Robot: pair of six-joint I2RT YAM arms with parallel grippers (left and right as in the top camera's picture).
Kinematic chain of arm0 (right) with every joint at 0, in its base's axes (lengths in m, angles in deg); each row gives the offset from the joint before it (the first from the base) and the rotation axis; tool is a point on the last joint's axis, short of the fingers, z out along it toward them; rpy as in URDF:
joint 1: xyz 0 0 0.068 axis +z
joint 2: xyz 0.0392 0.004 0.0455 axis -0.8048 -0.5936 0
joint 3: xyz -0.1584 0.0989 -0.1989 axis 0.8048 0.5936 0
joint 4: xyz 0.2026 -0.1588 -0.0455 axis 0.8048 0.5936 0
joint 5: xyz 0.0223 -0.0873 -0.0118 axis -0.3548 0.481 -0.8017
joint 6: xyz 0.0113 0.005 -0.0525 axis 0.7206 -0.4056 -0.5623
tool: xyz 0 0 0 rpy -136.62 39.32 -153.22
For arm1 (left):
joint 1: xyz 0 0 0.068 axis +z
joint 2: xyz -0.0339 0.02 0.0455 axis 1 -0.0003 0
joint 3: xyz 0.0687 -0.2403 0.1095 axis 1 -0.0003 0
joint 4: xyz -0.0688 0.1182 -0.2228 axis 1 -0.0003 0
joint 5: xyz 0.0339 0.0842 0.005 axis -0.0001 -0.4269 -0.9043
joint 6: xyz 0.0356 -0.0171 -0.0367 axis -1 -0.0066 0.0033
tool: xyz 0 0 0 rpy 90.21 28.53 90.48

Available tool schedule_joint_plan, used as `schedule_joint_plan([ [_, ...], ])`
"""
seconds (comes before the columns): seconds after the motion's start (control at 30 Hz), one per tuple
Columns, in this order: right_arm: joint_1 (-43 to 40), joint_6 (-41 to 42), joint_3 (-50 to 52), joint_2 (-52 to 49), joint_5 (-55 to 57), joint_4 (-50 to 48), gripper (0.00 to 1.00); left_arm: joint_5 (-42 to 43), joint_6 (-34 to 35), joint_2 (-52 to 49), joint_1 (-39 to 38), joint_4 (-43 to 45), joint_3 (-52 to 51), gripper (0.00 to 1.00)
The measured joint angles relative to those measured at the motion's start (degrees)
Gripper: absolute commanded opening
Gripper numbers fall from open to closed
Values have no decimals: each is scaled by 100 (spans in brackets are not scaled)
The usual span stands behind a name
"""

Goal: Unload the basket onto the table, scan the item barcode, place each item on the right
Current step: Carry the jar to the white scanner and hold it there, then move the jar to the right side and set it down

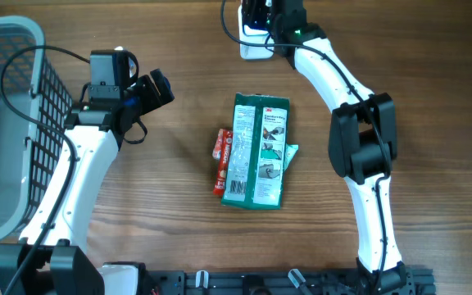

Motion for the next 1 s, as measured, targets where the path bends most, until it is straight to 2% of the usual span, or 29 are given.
schedule_joint_plan([
  [0.7, -63, 39, -9, 96, -160, 168, 10, 0, 0, 0, 0, 0, 0, 100],
  [0.83, -192, 42, 66, 581, -212, 616, 7, 0, 0, 0, 0, 0, 0, 100],
  [1.0, -527, 37, 66, 1908, -251, 1937, 5, 0, 0, 0, 0, 4, 0, 100],
])
